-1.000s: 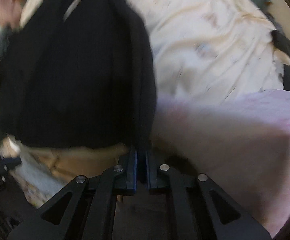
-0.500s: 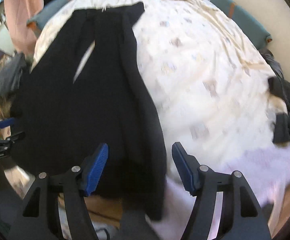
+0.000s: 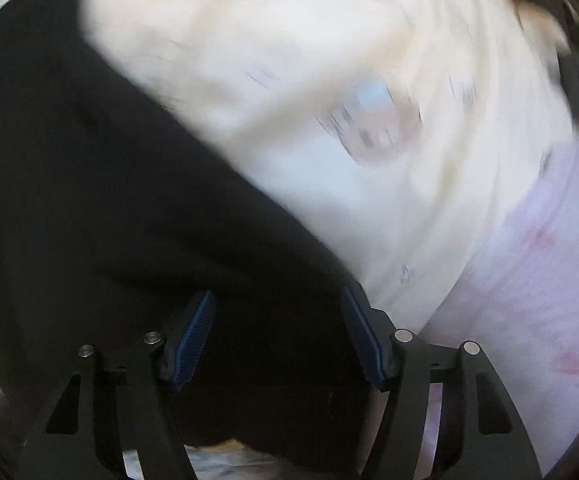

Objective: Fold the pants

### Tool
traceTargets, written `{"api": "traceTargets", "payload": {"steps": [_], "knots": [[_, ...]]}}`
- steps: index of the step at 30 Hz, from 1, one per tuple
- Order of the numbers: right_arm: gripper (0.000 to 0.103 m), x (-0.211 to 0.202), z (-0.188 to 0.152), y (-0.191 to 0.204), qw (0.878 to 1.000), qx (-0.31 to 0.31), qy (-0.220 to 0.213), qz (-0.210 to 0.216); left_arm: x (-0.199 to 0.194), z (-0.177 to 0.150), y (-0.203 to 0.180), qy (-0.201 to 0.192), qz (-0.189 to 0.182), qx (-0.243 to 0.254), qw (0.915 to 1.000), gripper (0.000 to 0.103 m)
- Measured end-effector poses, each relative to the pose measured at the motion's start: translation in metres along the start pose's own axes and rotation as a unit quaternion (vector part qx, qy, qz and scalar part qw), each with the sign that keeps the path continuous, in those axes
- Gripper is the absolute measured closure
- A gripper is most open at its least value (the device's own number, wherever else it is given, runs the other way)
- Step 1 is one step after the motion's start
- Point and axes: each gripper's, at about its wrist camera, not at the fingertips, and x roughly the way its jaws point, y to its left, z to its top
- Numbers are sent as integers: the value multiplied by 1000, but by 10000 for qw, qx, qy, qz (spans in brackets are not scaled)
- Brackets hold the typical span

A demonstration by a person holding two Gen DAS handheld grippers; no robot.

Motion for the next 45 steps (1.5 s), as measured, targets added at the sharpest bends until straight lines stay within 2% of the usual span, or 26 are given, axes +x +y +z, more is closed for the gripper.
{"api": "traceTargets", "payload": {"steps": [2,3,6,7,8,10,13,15,19,20,22,23,24,27,29,31,33,34,36,37,38,40,42,44,45], "knots": [[28,12,-2,0,9997,-44,-25,-242,-7,0,3,-15,-172,-240,9996,31],[15,18,-3,-2,9993,-73,4,-377,-10,1,5,-41,-294,-379,9988,31],[13,32,-18,-20,9959,131,622,-638,-18,3,7,-92,-314,-472,9984,31],[18,28,-24,-19,9955,80,663,-679,-19,4,7,-80,-283,-456,9985,31],[20,15,-27,-16,9968,170,591,-513,-20,5,7,-70,-262,-475,9985,31],[20,-27,-29,8,9998,-109,137,-28,-23,7,7,-55,-249,-593,9979,31],[20,-88,-28,55,9955,-854,-407,25,-20,17,11,3,-309,-861,9958,31],[20,-126,-16,92,9844,-1439,-996,166,-17,27,10,4,-291,-856,9959,31],[20,-171,40,153,9501,-2184,-2121,686,-13,42,15,3,-286,-880,9957,31],[20,-173,66,170,9418,-2267,-2365,756,-14,45,18,2,-319,-914,9953,31],[21,-167,116,192,9348,-2257,-2564,975,-12,47,23,33,-367,-953,9948,31],[24,-161,141,202,9345,-2211,-2581,1057,-11,49,26,44,-376,-957,9947,31],[31,-146,173,211,9367,-2108,-2516,1220,-9,51,28,33,-342,-926,9951,31],[42,-96,243,225,9491,-1823,-2058,1539,4,59,34,29,-13,-728,9973,31],[50,-67,273,244,9533,-1827,-1887,1492,16,65,42,84,142,-744,9971,31],[101,-48,296,248,9545,-1839,-1597,1723,30,70,50,227,182,-826,9962,31],[100,-49,300,247,9513,-1914,-1579,1831,43,75,56,377,171,-874,9953,31],[101,-61,296,241,9458,-1998,-1826,1796,47,78,58,424,173,-859,9952,31],[102,-83,298,219,9436,-1751,-2327,1575,53,86,61,410,209,-879,9951,31],[101,-92,302,199,9473,-1437,-2543,1315,53,89,62,337,244,-878,9953,31],[101,-91,308,189,9529,-1297,-2579,935,53,94,62,245,322,-841,9956,31],[101,-81,318,176,9628,-1212,-2406,195,51,101,62,72,497,-765,9958,31],[100,-69,326,172,9678,-1081,-2269,-119,49,102,64,17,596,-772,9952,31],[91,-49,336,176,9754,-954,-1968,-293,47,97,69,148,405,-956,9945,31],[80,-43,339,179,9800,-932,-1738,-251,46,95,69,183,315,-1001,9943,31]]}}
